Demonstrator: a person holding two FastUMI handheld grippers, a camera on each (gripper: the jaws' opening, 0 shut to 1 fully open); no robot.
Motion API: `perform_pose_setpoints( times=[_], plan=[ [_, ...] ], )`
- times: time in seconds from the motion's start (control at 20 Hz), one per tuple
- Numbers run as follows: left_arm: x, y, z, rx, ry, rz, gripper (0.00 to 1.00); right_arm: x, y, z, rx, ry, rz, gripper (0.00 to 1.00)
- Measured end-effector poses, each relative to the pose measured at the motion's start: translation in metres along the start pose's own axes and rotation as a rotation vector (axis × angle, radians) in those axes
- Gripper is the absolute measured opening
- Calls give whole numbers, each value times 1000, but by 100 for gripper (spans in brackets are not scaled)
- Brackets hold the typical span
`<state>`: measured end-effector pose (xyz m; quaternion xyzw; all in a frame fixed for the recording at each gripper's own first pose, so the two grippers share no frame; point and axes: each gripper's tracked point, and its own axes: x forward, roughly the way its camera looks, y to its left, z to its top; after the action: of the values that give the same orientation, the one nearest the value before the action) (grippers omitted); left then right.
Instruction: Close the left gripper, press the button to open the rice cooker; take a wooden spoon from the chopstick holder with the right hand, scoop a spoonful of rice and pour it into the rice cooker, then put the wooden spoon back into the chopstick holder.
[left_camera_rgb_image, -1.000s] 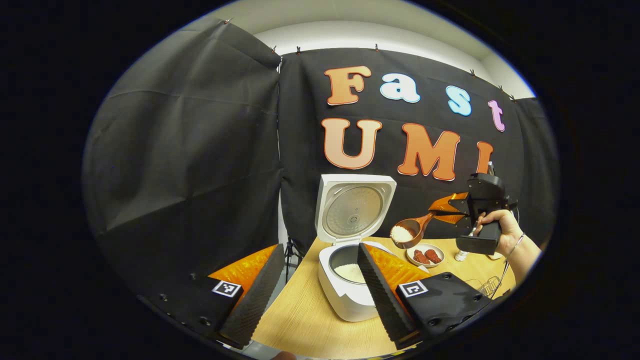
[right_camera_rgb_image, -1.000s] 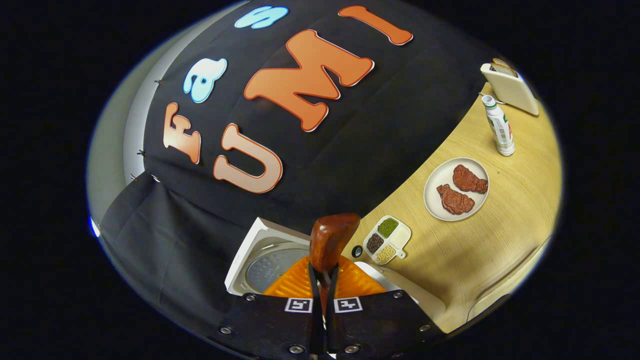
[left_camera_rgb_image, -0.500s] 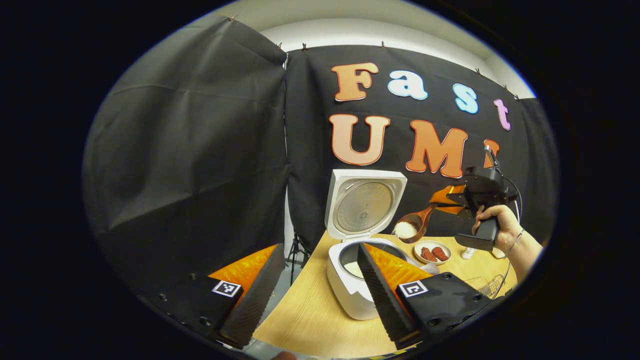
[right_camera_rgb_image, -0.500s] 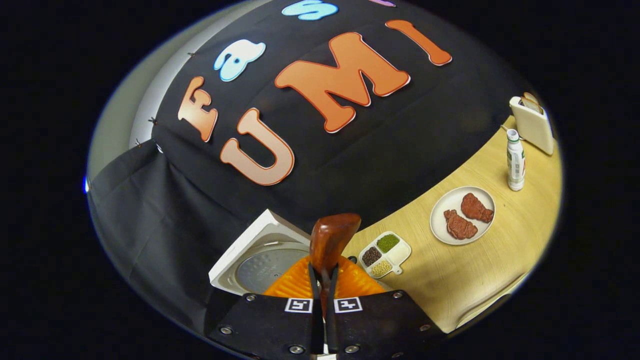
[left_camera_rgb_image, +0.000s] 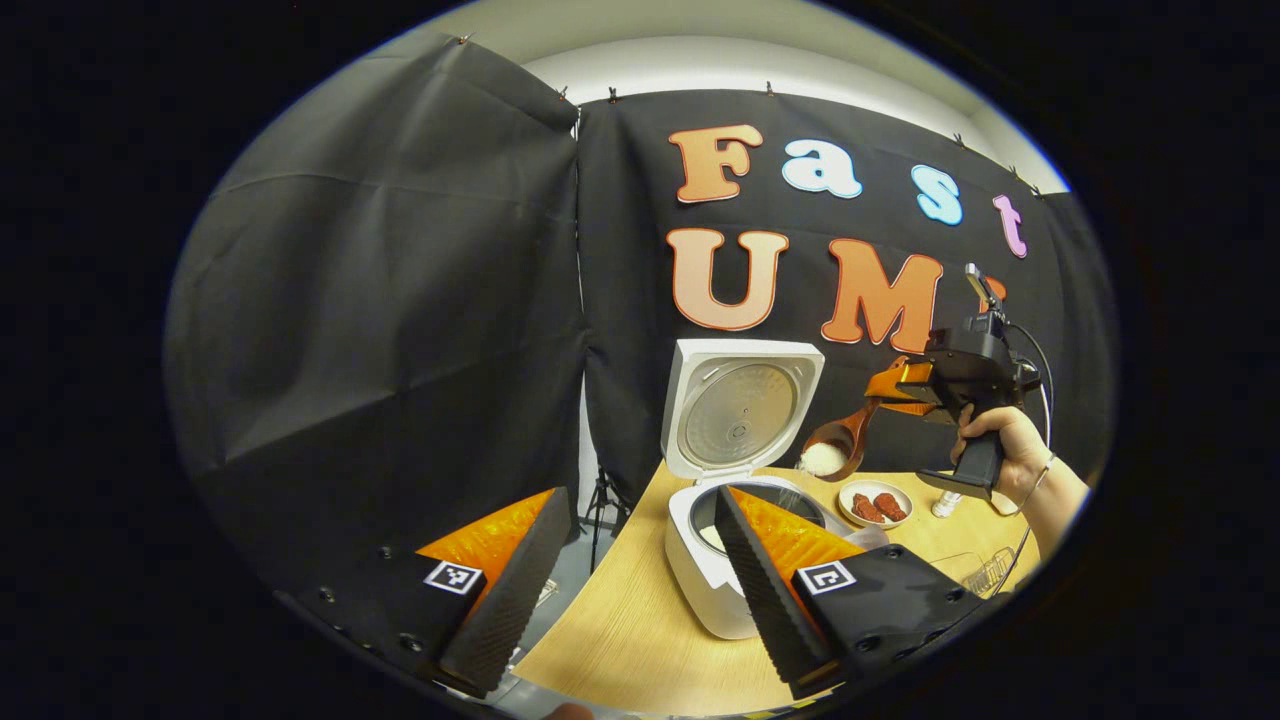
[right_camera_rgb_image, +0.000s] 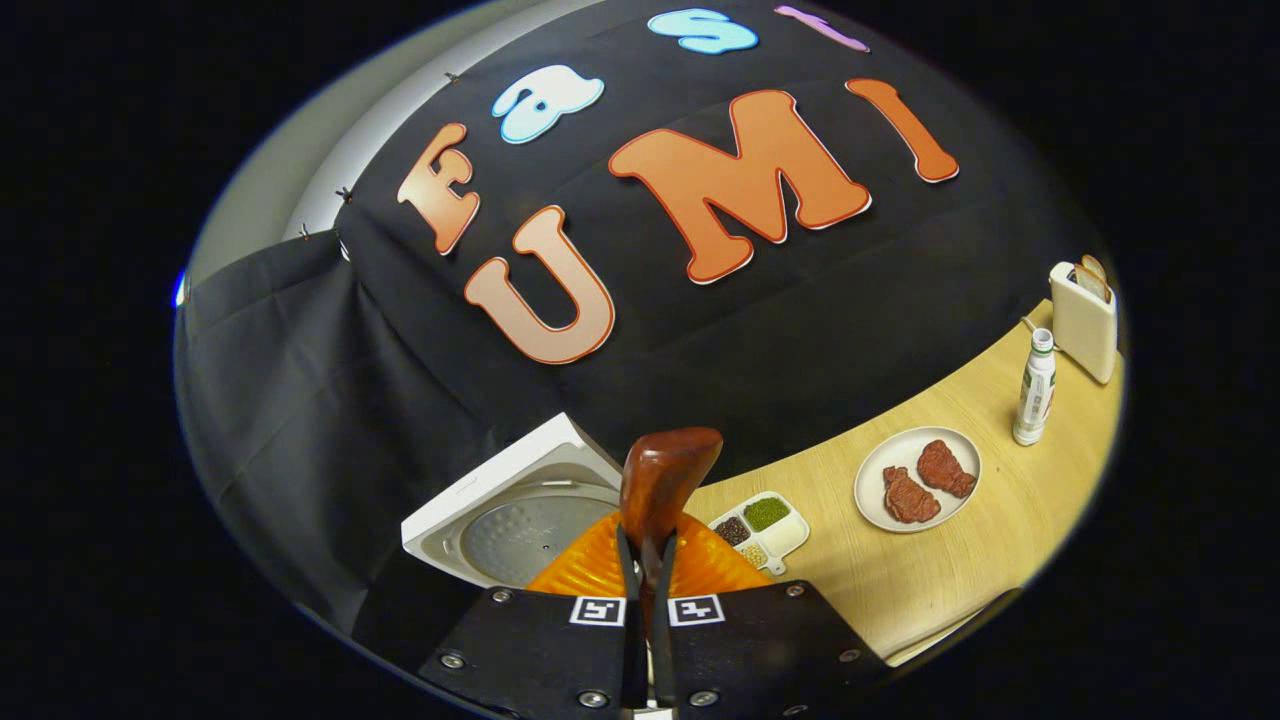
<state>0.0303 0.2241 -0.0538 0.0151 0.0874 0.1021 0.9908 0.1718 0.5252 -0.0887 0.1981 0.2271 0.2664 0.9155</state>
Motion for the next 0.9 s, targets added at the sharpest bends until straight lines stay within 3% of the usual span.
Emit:
perform_pose_setpoints(
  times=[0.9],
  plan=[
    [-4,5,-2,13,1,-21,99,-8,34,-7,-221,-37,47,1]
  ],
)
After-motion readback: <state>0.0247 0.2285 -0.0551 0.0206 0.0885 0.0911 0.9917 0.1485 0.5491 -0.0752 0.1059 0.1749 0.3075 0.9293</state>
